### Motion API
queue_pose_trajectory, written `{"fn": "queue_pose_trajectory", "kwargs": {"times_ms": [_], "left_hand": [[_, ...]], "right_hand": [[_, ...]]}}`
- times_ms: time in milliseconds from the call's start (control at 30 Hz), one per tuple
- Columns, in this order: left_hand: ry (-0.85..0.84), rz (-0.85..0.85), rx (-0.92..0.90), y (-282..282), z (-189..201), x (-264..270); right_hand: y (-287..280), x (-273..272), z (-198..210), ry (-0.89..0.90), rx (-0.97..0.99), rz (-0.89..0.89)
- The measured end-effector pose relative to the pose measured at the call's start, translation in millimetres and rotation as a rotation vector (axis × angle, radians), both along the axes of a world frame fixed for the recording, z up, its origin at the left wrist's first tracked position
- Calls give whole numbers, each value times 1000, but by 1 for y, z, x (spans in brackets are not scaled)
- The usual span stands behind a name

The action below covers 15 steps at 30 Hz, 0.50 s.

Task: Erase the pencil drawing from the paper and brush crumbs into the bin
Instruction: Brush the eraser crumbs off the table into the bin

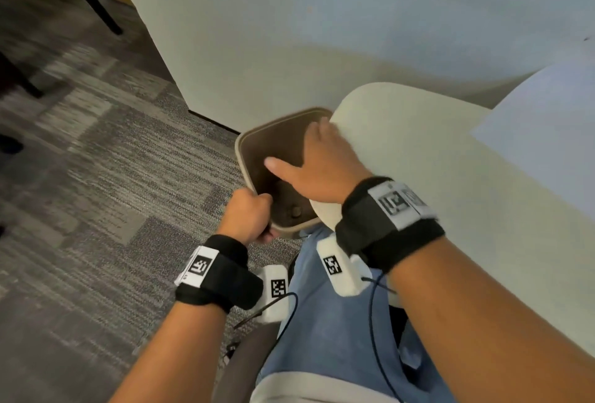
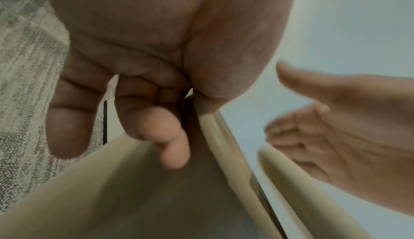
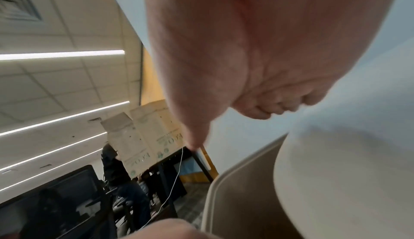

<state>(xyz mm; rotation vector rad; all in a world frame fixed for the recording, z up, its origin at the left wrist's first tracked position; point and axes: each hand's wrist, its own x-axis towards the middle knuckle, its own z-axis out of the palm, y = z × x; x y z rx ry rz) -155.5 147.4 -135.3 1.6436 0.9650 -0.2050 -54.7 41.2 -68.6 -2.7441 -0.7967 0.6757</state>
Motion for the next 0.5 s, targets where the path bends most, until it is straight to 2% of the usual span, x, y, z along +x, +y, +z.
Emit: {"fn": "queue_pose_trajectory", "kwargs": {"times_ms": [67, 133, 233, 300, 333, 400, 500], "left_hand": [[4, 5, 9, 1, 0, 0], [-4, -1, 13, 0, 0, -1], [-12, -25, 5, -4, 2, -2], [-16, -27, 6, -4, 3, -3], [-16, -26, 6, -4, 3, -3], [-12, -20, 10, -4, 4, -3], [-14, -18, 21, -3, 4, -3]], "right_hand": [[-20, -11, -3, -28, -147, -116], [-22, -20, -12, -39, -184, -140], [4, -9, -9, 20, -25, 50], [13, -6, 4, 92, 156, 56], [7, -10, 9, 59, 198, 15], [-21, -26, 13, -53, 56, -121], [-59, -61, -3, -23, -241, -285]]}}
